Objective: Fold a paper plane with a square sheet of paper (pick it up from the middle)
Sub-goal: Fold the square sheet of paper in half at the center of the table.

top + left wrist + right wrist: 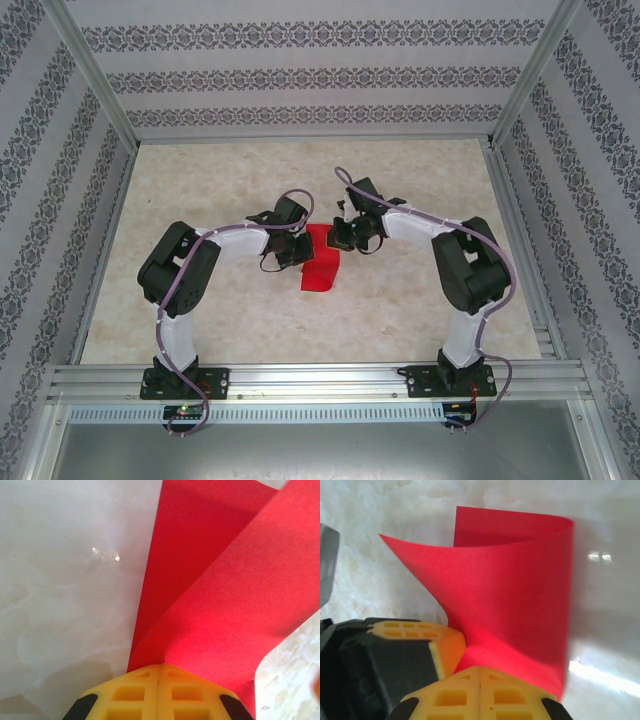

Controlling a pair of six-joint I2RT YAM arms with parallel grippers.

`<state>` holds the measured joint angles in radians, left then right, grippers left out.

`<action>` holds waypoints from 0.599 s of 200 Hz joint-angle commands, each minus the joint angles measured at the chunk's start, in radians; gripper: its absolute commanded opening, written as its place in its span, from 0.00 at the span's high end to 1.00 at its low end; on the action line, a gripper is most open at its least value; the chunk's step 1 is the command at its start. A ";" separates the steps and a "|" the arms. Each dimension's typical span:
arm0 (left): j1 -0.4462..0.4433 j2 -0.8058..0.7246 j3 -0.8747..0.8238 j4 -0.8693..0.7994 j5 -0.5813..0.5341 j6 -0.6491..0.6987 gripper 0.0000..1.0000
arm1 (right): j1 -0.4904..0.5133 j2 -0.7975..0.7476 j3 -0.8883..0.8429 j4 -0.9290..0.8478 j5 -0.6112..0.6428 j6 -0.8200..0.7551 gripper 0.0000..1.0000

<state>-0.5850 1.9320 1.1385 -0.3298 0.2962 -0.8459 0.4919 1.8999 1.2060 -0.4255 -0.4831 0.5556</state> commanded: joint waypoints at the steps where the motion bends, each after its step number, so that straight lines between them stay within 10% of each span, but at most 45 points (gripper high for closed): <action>1: -0.016 0.111 -0.061 -0.200 -0.119 0.001 1.00 | 0.013 0.069 0.031 0.032 -0.021 0.015 1.00; 120: -0.017 0.113 -0.112 -0.193 -0.122 -0.007 1.00 | -0.133 -0.076 -0.147 0.157 0.095 0.114 1.00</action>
<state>-0.5911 1.9289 1.1172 -0.3122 0.2821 -0.8459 0.3717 1.8767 1.0206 -0.2356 -0.4351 0.6571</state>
